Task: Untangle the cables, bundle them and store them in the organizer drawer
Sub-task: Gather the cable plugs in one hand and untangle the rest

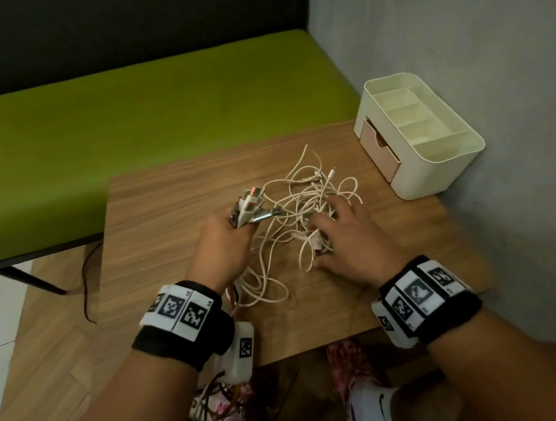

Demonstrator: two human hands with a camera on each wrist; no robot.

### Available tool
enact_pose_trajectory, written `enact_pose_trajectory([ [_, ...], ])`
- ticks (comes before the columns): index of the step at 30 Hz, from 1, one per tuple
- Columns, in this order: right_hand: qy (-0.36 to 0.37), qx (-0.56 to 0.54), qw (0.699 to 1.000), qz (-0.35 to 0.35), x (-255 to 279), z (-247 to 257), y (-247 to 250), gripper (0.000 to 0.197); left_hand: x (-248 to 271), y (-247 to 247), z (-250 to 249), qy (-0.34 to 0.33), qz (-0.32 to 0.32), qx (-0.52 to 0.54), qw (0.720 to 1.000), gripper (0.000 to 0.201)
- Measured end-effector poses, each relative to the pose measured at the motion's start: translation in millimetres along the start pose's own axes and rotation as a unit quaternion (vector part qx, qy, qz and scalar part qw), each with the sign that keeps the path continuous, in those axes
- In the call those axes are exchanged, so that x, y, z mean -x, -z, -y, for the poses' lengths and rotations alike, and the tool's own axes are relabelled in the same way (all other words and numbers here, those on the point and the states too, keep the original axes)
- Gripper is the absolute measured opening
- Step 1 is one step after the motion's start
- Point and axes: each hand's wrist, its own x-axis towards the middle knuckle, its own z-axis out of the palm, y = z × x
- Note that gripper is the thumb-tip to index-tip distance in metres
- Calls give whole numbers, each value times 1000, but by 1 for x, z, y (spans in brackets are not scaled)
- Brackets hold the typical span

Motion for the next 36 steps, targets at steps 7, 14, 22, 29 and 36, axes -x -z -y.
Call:
enact_pose_trajectory([
  [7, -42, -144, 986, -71, -4, -1, 21, 21, -7, -10, 13, 1, 25, -68, 997, 11],
  [14, -60, -305, 944, -113, 7, -3, 46, 27, -17, -25, 21, -22, 39, -260, 965, 33],
  [22, -48, -208, 972, -100, 7, -9, 43, 22, -13, -3, 1, -45, 44, -137, 989, 17],
  [29, 29, -66, 991, -115, -2, -23, 24, 23, 28, 42, -41, -145, -10, 92, 985, 25],
  [36, -55, 27, 998, 32, -6, -46, 33, 8, 15, 75, -22, -113, -127, 165, 972, 12],
])
